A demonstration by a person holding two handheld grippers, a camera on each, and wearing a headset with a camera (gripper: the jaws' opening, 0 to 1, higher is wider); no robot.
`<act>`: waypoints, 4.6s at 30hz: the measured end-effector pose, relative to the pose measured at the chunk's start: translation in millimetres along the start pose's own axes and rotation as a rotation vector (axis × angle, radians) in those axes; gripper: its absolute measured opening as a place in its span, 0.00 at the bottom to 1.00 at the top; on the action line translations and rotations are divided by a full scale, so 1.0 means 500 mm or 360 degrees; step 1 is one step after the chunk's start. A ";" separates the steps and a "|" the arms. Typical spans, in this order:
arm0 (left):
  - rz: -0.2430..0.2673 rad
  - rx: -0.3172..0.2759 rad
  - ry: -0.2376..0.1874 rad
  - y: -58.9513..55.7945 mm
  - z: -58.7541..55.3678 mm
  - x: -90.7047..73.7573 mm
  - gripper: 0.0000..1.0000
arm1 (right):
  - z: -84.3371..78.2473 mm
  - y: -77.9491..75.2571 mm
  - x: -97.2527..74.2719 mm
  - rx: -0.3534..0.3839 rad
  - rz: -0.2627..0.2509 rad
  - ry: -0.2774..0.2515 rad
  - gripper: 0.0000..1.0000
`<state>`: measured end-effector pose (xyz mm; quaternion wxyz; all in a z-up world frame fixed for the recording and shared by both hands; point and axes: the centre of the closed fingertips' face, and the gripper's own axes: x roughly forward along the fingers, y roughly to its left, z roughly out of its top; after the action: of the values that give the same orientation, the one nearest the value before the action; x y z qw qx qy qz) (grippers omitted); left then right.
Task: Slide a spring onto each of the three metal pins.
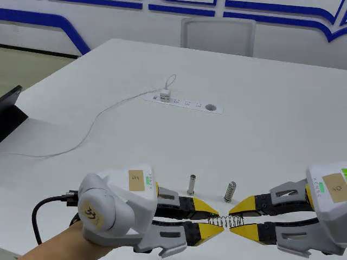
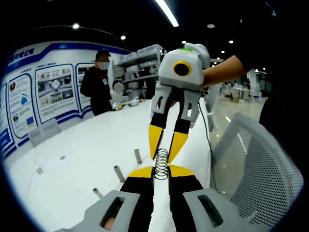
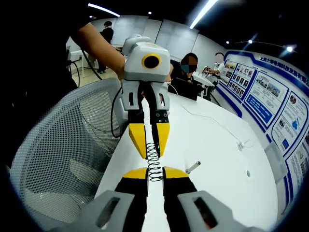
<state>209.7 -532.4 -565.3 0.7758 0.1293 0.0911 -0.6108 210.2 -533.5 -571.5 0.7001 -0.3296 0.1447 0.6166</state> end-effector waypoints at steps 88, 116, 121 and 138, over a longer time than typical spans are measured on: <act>0.0463 -0.0228 -0.0161 0.092 -0.037 -0.108 0.44 | 0.076 -0.119 0.022 0.0516 -0.0160 -0.0316 0.10; 0.0702 -0.0418 -0.0224 0.149 -0.051 -0.145 0.87 | 0.000 -0.226 0.067 0.0611 -0.0360 -0.0105 0.10; 0.0744 -0.0451 -0.0237 0.159 -0.053 -0.153 0.95 | -0.013 -0.244 0.081 0.0645 -0.0379 -0.0073 0.10; 0.0782 -0.0507 -0.0241 0.167 -0.059 -0.159 1.00 | -0.039 -0.265 0.140 0.0766 -0.0354 -0.0002 0.10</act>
<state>272.4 -431.3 -562.2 0.9154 -0.0217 0.0936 -0.3908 355.1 -495.0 -591.2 0.8219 -0.1672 0.2497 0.4839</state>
